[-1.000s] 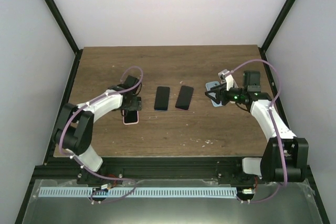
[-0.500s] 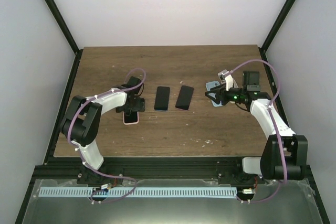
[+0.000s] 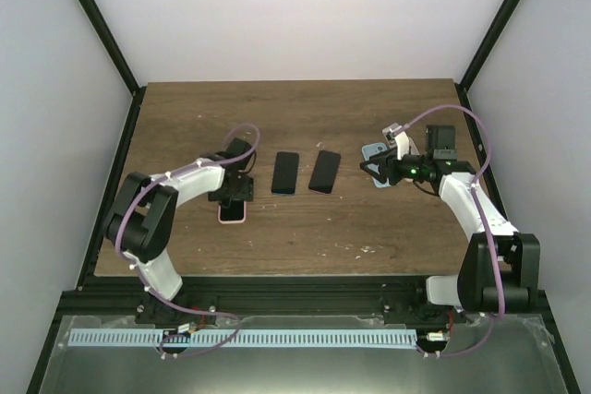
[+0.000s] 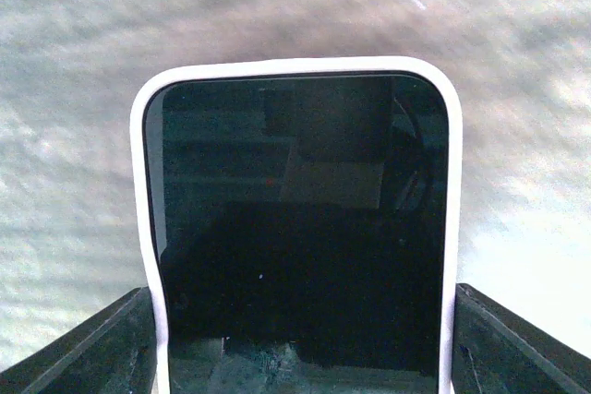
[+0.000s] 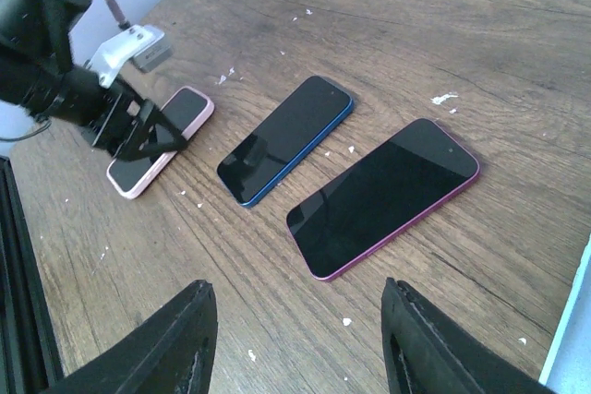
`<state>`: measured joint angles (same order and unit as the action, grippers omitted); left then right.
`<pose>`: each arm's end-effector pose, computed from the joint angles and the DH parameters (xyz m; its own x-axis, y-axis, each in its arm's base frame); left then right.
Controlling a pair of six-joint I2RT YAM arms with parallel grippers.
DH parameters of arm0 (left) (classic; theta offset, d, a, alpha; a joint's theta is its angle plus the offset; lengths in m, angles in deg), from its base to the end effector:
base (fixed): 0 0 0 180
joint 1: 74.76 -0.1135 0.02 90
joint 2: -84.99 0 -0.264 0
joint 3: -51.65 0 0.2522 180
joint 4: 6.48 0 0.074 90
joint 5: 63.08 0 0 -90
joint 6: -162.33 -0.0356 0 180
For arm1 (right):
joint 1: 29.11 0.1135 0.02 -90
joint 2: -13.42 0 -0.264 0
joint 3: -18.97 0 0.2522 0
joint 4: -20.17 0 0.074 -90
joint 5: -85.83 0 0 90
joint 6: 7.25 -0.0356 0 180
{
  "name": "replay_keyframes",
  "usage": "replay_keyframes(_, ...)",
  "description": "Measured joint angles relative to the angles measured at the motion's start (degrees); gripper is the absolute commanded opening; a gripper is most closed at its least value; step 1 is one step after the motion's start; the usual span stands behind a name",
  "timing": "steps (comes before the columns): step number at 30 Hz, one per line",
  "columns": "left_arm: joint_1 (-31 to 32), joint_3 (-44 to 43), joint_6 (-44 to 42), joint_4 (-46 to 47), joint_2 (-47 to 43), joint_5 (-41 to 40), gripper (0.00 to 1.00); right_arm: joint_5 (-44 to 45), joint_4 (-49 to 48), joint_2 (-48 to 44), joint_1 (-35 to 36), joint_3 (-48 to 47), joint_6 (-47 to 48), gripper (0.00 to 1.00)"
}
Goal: Take the phone out of the phone case
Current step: Pick up the phone at the center of the board, then place the phone at the center of the board.
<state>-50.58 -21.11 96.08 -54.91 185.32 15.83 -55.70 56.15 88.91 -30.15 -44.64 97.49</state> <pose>0.2922 -0.1237 0.1508 -0.9550 -0.0044 -0.2966 -0.0274 0.9969 0.0734 0.2656 0.0231 0.2459 -0.5862 -0.1477 -0.7966 -0.6856 0.6142 0.3907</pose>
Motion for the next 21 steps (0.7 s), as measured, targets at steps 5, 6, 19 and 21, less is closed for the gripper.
replay_keyframes(5, 9.2, 3.5, -1.0, -1.7, -6.9, -0.3, 0.71, -0.1, 0.0, 0.1, 0.0, 0.0, 0.2, 0.50)
replay_keyframes(6, 11.9, 4.1, -1.6, -1.6, -9.0, -0.1, 0.71, -0.1, 0.0, 0.2, 0.0, 0.0, 0.2, 0.50)
replay_keyframes(19, 34.4, 5.6, -19.3, 6.0, -9.4, 9.5, 0.78, -0.2, 0.0, 0.8, 0.0, -0.1, 0.2, 0.50)
replay_keyframes(21, 34.9, 4.4, -20.5, 5.6, -6.9, 10.0, 0.83, -0.1, 0.0, 0.8, 0.0, -0.1, 0.2, 0.50)
